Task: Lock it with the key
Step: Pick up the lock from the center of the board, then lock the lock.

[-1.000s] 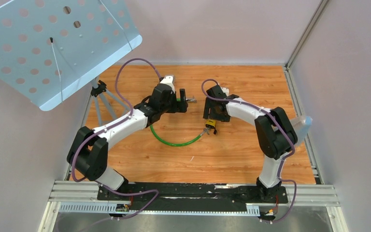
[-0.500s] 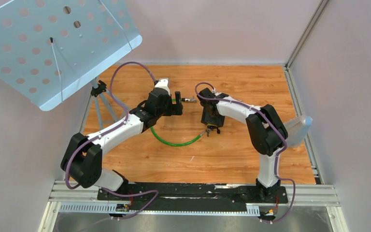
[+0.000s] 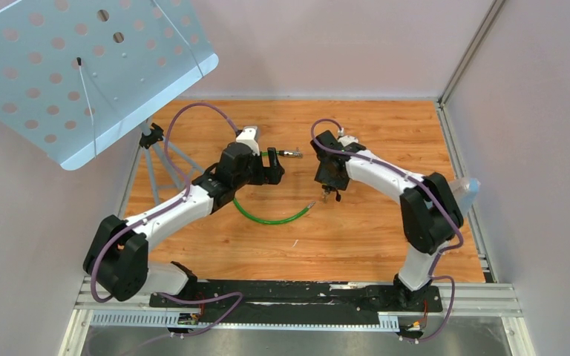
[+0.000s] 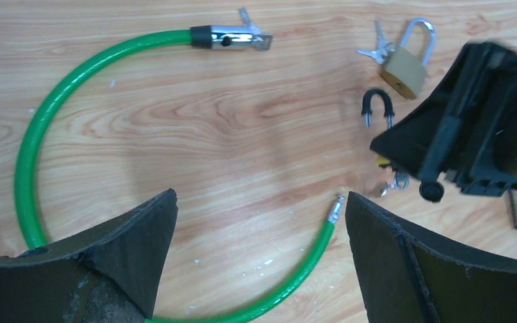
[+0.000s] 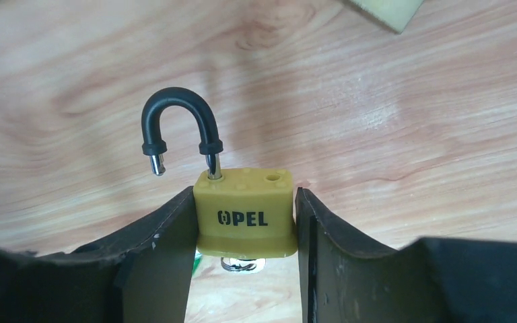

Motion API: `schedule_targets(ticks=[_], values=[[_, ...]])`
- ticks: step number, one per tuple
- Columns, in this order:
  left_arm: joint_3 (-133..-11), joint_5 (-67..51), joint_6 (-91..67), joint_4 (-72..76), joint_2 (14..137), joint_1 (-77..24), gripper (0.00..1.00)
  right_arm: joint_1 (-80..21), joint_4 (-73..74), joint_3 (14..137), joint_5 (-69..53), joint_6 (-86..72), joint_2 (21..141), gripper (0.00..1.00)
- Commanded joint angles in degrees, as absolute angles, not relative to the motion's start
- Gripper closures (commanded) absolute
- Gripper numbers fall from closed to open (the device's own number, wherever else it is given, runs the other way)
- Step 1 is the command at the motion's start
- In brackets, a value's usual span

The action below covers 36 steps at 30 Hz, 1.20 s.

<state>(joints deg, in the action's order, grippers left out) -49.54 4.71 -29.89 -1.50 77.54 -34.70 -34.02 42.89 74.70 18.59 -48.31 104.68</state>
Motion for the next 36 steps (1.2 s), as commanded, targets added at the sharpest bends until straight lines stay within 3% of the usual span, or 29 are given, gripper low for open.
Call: schedule_targets(ticks=[1, 9, 17, 27, 36], values=[[-47.34, -1.51, -29.98, 8.30, 73.46, -34.73, 0.00, -34.57, 34.32, 74.32, 22.27, -50.59, 92.42, 0.66], [-44.29, -19.73, -25.87, 25.28, 70.15, -34.85, 0.02, -37.45, 12.29, 66.29, 21.25, -44.28, 77.15, 0.67], [-44.78, -23.25, -22.87, 40.55, 70.46, -38.75, 0.02, -41.44, 10.81, 66.84, 23.29, -51.45, 70.52, 0.67], [-44.55, -12.83, -27.39, 46.62, 74.07, -41.14, 0.11, -41.83, 12.09, 65.28, 22.23, -63.02, 66.54, 0.66], [-45.74, -9.47, -29.37, 55.22, 80.85, -42.98, 0.12, -41.81, 15.02, 64.72, 19.97, -73.23, 65.38, 0.64]])
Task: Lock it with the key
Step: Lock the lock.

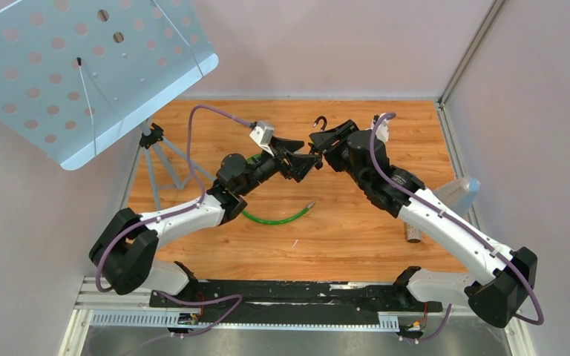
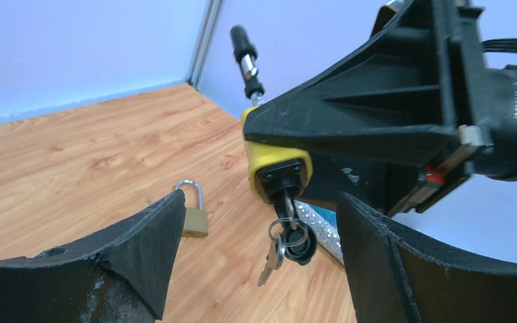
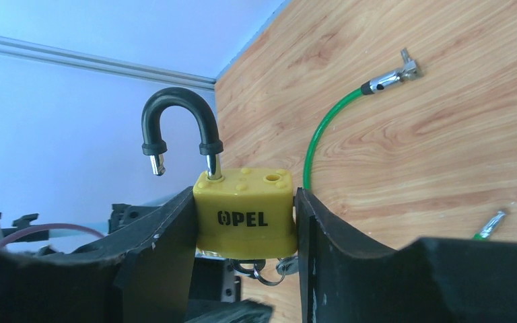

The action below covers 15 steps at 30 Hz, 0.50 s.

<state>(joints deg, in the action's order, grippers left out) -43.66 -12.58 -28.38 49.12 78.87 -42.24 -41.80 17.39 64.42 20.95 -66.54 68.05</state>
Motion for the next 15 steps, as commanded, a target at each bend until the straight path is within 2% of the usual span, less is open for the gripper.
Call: schedule_targets(ticks=[1, 11, 15], values=[[-45.68, -9.09, -30.08, 56.48, 81.52, -43.11, 0.13, -41.84, 15.03, 64.57, 19.83, -73.78, 65.19, 0.64], [-45.58, -1.52, -27.22, 65.32, 85.26, -47.17, 0.15, -41.72, 14.41, 62.24, 18.88, -77.45, 64.13, 0.64], [-46.86, 0.54, -26.20, 65.96, 88.02, -48.97, 0.21, -41.74, 14.15, 61.96, 18.04, -78.35, 63.77, 0.64]])
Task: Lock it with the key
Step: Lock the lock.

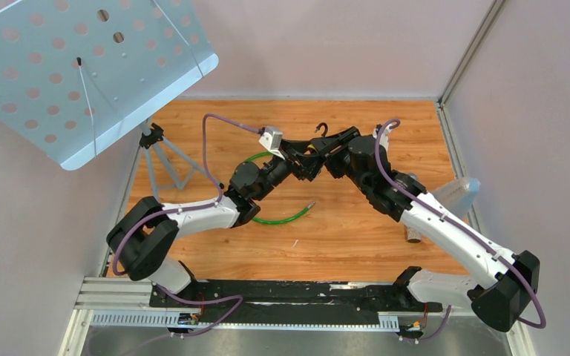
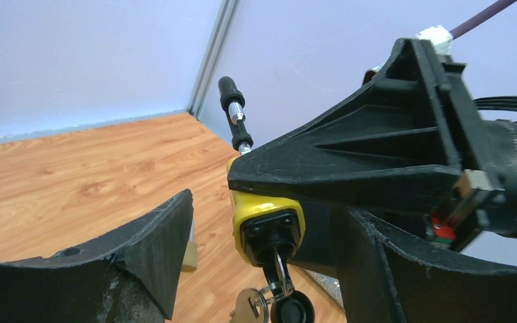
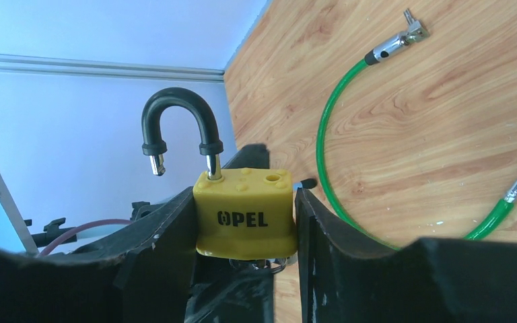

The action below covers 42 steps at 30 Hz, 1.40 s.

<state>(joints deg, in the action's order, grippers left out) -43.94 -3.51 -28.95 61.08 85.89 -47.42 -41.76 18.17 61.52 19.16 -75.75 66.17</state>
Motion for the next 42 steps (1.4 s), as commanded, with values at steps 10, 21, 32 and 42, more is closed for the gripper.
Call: schedule_targets(ticks=[10, 21, 32, 42], values=[[-45.01, 15.18, -22.92, 76.99, 91.87, -53.82, 0.46, -41.73, 14.06, 60.94, 18.40, -79.77, 63.33, 0.64], [-43.01, 15.57, -23.91, 80.04, 92.60, -54.20, 0.57, -41.53, 14.06, 60.46, 19.09, -81.03, 63.18, 0.64], [-41.99, 14.94, -25.23, 74.57, 90.51, -54.07, 1.00, -38.49, 16.16, 59.81, 17.48, -78.27, 63.88, 0.17], [-40.42, -14.16, -32.82, 59.69, 80.38, -42.14, 1.00, -24.15, 10.92, 54.87, 2.98, -54.73, 53.89, 0.16]])
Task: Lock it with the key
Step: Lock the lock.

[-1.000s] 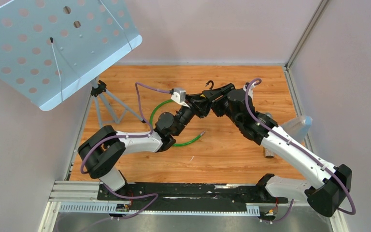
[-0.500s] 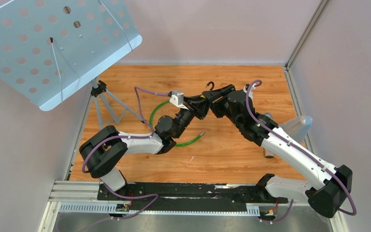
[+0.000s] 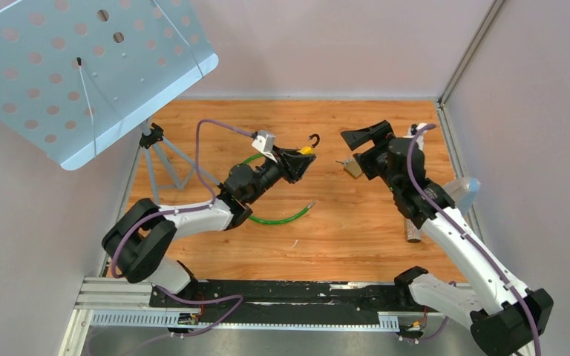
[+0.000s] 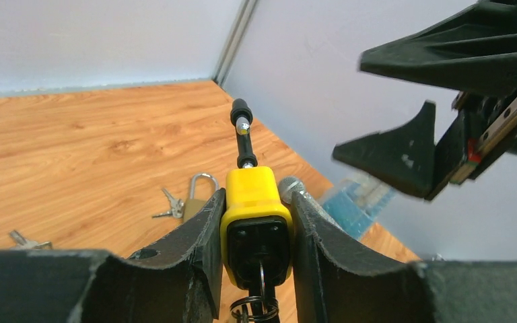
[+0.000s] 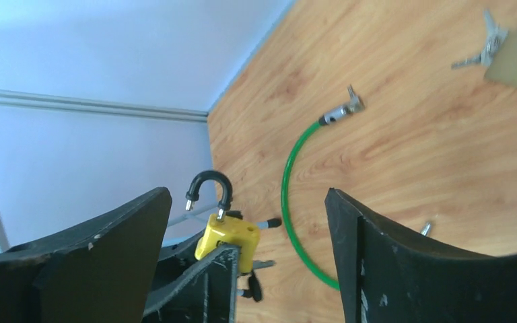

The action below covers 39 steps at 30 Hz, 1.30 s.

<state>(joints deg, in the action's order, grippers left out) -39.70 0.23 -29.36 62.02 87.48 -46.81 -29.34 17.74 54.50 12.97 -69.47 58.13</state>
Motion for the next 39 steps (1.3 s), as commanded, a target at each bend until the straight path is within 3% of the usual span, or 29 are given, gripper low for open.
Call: schedule_targets(ticks=[1, 5, 7, 9, 11, 20, 29, 39], values=[[-40.69, -19.38, -32.97, 58.41, 78.45, -41.46, 1.00, -22.70, 9.80, 55.15, -1.81, -50.35, 53.23, 0.18], [-44.98, -33.00, -30.20, 41.92, 72.97, -39.02, 1.00, -20.58, 8.88, 58.25, -15.99, -34.39, 52.83, 0.26], [-47.93, -37.81, -28.97, 35.18, 71.24, -38.69, 1.00, -20.58, 8.15, 59.45, -29.97, -27.39, 53.60, 0.42], [-49.99, -42.41, -29.99, 31.63, 70.41, -37.92, 1.00, -20.84, 7.32, 60.30, -46.69, -22.95, 54.31, 0.45], [-52.04, -46.29, -32.41, 28.52, 70.25, -37.34, 1.00, -22.20, 4.70, 59.99, -51.78, -21.69, 54.15, 0.48], [-53.27, -53.53, -41.45, 28.11, 68.28, -37.11, 1.00, -26.64, -1.72, 59.07, -50.37, -16.00, 52.42, 0.72], [-51.20, -54.31, -38.96, 30.35, 64.63, -37.09, 1.00, -26.68, 5.41, 58.54, -49.65, -14.56, 53.45, 0.74], [-50.10, -55.02, -34.98, 32.07, 63.48, -37.06, 1.00, -26.72, 10.54, 59.13, -49.77, -20.10, 57.47, 0.88]])
